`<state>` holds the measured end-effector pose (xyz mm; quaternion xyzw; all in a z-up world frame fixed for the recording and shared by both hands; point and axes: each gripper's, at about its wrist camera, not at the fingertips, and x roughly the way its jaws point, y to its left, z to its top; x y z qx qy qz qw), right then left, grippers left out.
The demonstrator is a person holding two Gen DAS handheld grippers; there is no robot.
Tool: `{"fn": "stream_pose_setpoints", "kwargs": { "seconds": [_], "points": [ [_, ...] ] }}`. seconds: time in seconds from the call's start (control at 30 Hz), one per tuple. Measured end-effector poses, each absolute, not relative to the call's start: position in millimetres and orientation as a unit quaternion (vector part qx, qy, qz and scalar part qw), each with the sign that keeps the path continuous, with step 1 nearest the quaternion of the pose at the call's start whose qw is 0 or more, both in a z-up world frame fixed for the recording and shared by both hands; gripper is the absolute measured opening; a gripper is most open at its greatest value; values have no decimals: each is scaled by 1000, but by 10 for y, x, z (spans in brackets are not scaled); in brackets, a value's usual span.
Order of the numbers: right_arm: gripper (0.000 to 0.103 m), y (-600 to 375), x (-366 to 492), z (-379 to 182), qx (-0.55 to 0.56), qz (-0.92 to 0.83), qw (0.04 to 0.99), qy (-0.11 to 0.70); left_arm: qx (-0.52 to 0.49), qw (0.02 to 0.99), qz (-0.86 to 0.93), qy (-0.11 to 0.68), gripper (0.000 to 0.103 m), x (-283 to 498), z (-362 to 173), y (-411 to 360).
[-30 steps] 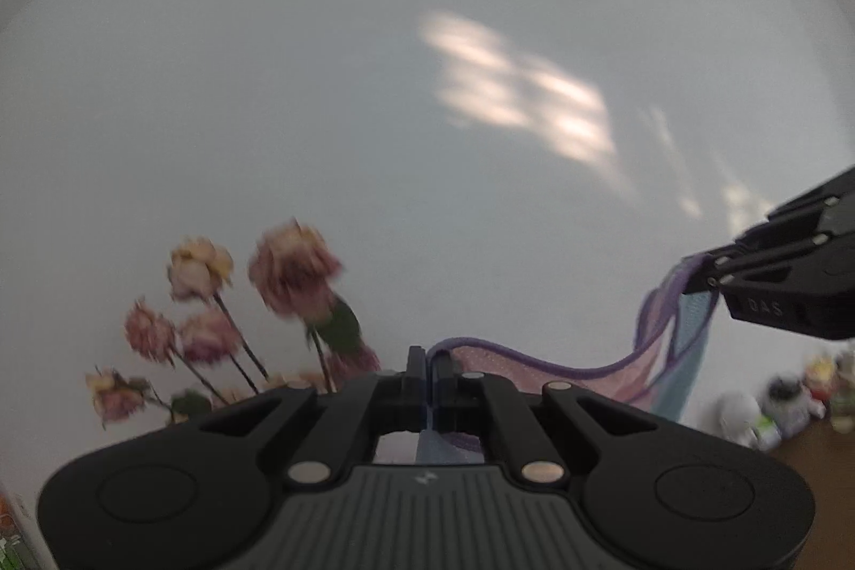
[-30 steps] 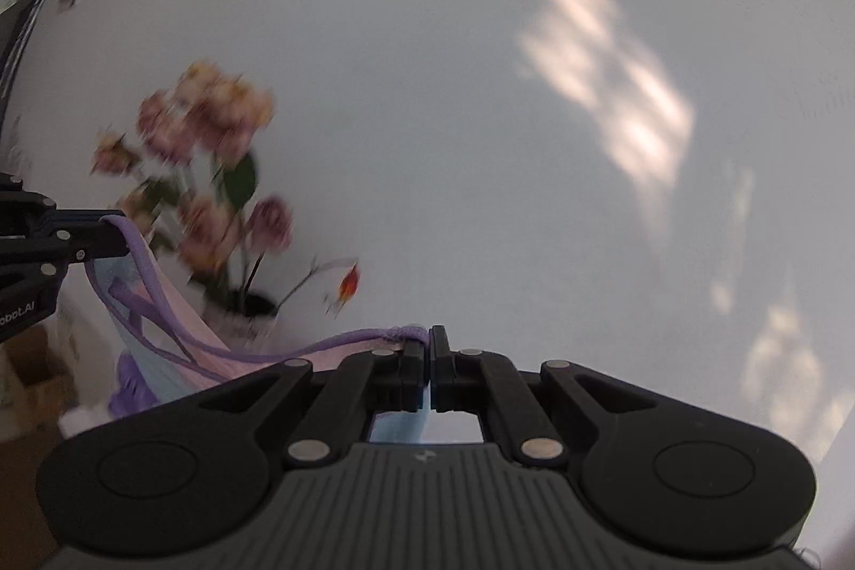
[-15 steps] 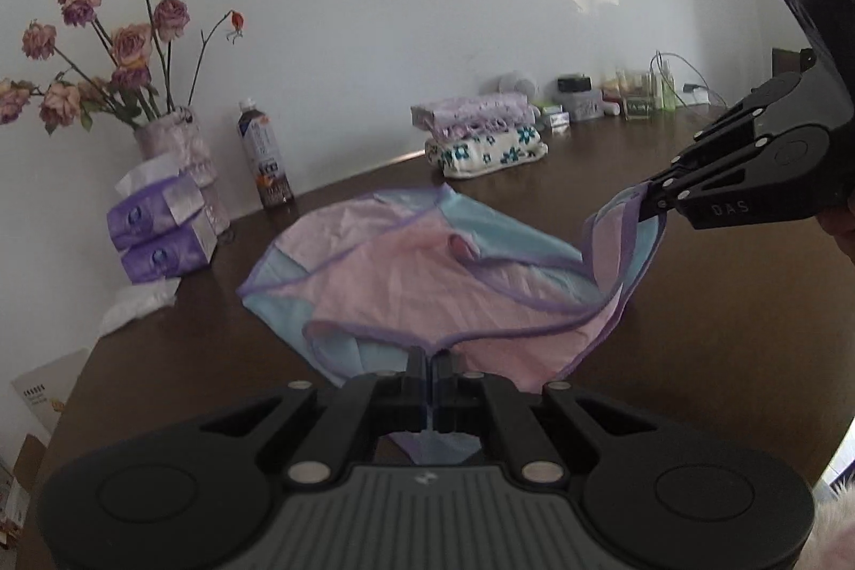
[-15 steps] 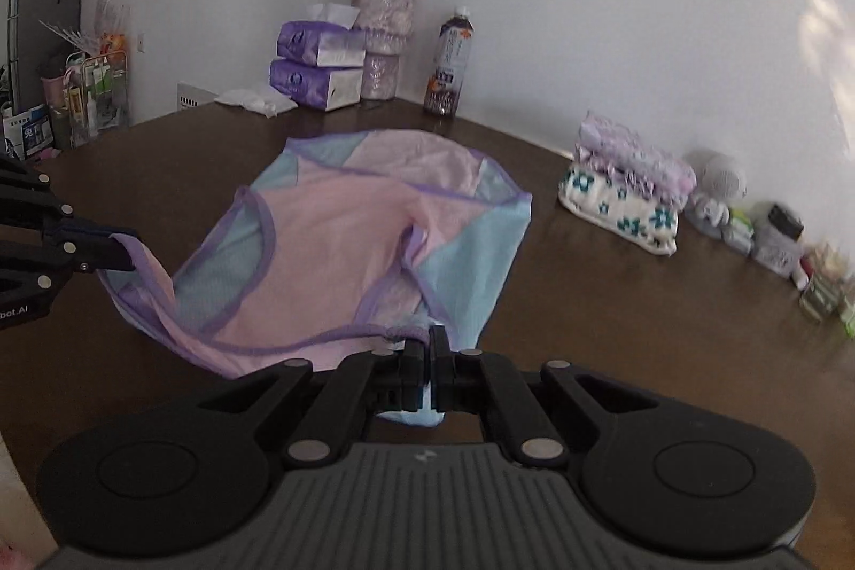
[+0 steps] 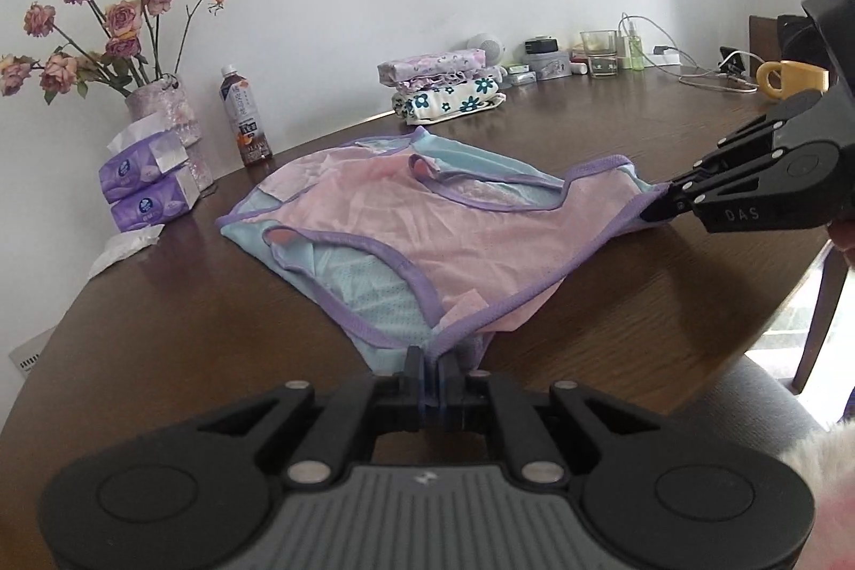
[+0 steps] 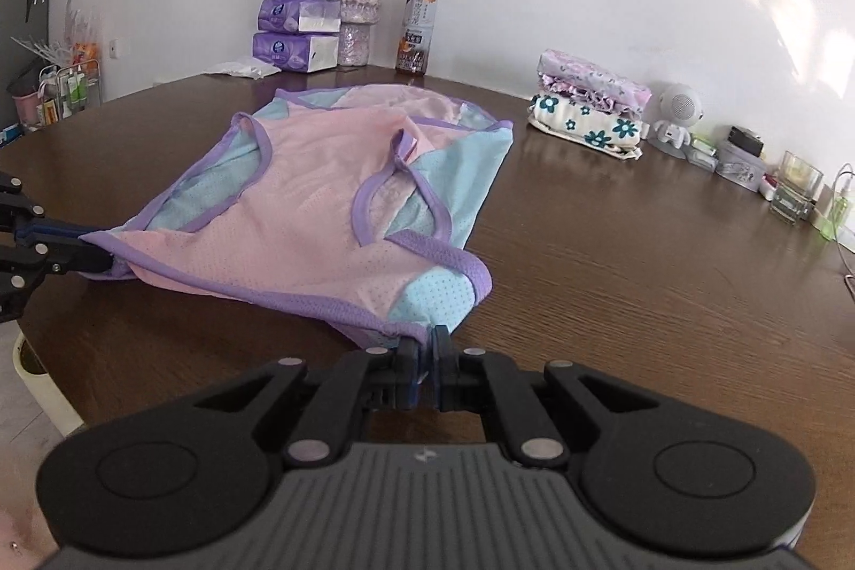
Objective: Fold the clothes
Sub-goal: 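Lower the garment flat onto the table with both tools, then open both tools and release the flattened garment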
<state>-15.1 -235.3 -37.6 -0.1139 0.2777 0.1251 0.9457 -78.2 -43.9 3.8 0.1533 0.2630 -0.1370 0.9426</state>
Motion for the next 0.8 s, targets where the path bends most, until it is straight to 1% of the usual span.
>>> {"fn": "stream_pose_setpoints", "kwargs": {
  "seconds": [0.03,0.07,0.1,0.13,0.17,0.27,0.33,0.4,0.47,0.5,0.53,0.57,0.6,0.67,0.7,0.8],
  "points": [
    [11,-2366,-195,-355,-111,126,945,279,145,941,-144,268,17,-801,66,-408],
    [22,-2395,-246,-323,-105,128,945,280,136,940,-153,274,32,-818,102,-373],
    [36,-2432,-299,-286,-98,132,946,281,127,938,-161,279,44,-836,137,-338],
    [40,-2472,-344,-243,-90,137,946,281,114,936,-174,284,46,-845,188,-287],
    [41,-2515,-383,-194,-81,142,946,281,96,934,-191,288,46,-850,249,-223],
    [43,-2662,-446,-51,-42,155,946,281,48,926,-234,292,54,-810,413,-74],
    [44,-2756,-406,17,-4,158,948,277,34,925,-246,287,54,-712,492,-33],
    [43,-2772,-318,36,13,146,951,273,42,926,-240,289,54,-561,535,-67],
    [43,-2722,-218,3,17,140,951,275,74,919,-241,302,51,-401,526,-155],
    [43,-2692,-167,-19,18,138,951,276,92,912,-249,313,44,-333,505,-204],
    [43,-2661,-121,-47,18,137,950,279,105,903,-258,325,35,-282,472,-243],
    [42,-2630,-78,-81,19,138,949,284,116,894,-268,338,17,-238,434,-277],
    [41,-2595,-42,-121,17,137,948,288,125,888,-274,348,4,-207,396,-301],
    [38,-2534,9,-204,5,127,946,297,149,893,-259,337,1,-232,363,-334],
    [37,-2520,17,-223,2,123,946,299,174,901,-239,317,1,-285,356,-357],
    [37,-2521,-6,-216,2,122,947,297,280,906,-195,250,2,-594,254,-489]
  ]
}}
